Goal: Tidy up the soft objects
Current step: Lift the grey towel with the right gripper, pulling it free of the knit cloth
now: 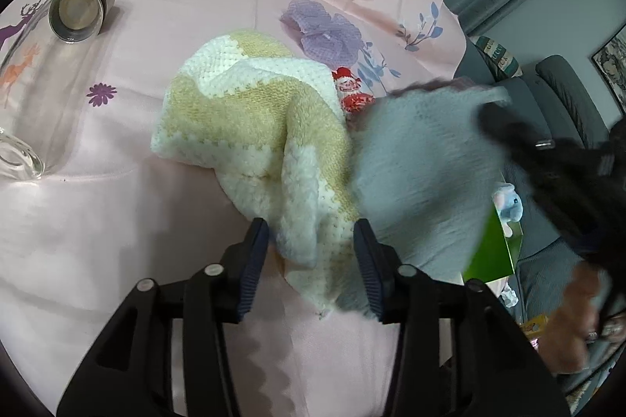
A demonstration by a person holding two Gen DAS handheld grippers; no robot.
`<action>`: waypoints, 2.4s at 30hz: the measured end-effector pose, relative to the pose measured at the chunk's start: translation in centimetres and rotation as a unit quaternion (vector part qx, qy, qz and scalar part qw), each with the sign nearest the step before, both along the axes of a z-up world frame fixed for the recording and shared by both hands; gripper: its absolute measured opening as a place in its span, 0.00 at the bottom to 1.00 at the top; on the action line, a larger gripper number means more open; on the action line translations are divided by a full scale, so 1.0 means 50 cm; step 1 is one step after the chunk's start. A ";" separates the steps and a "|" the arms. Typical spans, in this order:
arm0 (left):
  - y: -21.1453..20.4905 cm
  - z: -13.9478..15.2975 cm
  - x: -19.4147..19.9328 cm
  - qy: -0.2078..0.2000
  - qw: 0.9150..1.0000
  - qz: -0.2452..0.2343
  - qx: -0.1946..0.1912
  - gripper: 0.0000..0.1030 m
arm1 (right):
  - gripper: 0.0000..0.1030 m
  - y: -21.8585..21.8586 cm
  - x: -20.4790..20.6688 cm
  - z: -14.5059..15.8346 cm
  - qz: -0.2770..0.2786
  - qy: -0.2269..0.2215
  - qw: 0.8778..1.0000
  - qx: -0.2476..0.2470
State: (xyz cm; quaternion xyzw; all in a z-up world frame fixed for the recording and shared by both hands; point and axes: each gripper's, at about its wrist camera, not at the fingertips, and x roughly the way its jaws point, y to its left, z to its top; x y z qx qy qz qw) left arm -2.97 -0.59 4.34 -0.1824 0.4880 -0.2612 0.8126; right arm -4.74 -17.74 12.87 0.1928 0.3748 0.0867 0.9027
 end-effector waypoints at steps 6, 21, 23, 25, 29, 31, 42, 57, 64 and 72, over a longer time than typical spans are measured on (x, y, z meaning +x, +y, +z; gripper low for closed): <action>-0.038 -0.023 0.029 -0.002 0.999 0.005 0.043 0.42 | 0.07 -0.022 -0.044 0.064 -0.007 -0.054 0.998 0.021; 0.007 -0.020 0.204 -0.025 0.988 0.117 0.102 0.33 | 0.07 -0.020 -0.039 0.054 0.044 -0.030 0.998 0.042; 0.030 0.004 0.195 -0.024 0.987 0.129 0.094 0.32 | 0.07 -0.012 -0.032 0.041 0.057 -0.014 0.997 0.043; 0.047 0.032 0.174 -0.033 0.987 0.132 0.086 0.35 | 0.07 -0.003 -0.023 0.022 0.083 0.008 0.995 0.062; 0.081 0.078 0.116 -0.056 0.985 0.143 0.079 0.62 | 0.07 0.021 -0.010 -0.003 0.113 0.034 0.991 0.064; 0.087 0.090 0.088 -0.064 0.985 0.143 0.078 0.62 | 0.07 0.034 0.003 -0.025 0.115 0.055 0.991 0.050; 0.035 0.027 -0.023 -0.014 0.997 0.046 0.055 0.52 | 0.07 0.051 -0.001 -0.122 0.106 0.145 0.983 -0.035; -0.019 -0.003 -0.052 -0.017 1.000 -0.007 0.024 0.39 | 0.10 0.026 -0.091 -0.168 0.130 0.179 0.975 -0.034; -0.057 -0.041 -0.053 0.004 0.999 -0.045 0.008 0.29 | 0.59 -0.063 -0.093 -0.152 0.055 0.168 0.984 0.029; -0.092 -0.039 -0.072 -0.014 0.996 -0.079 0.039 0.29 | 0.60 -0.066 -0.058 -0.199 0.031 0.200 0.976 0.086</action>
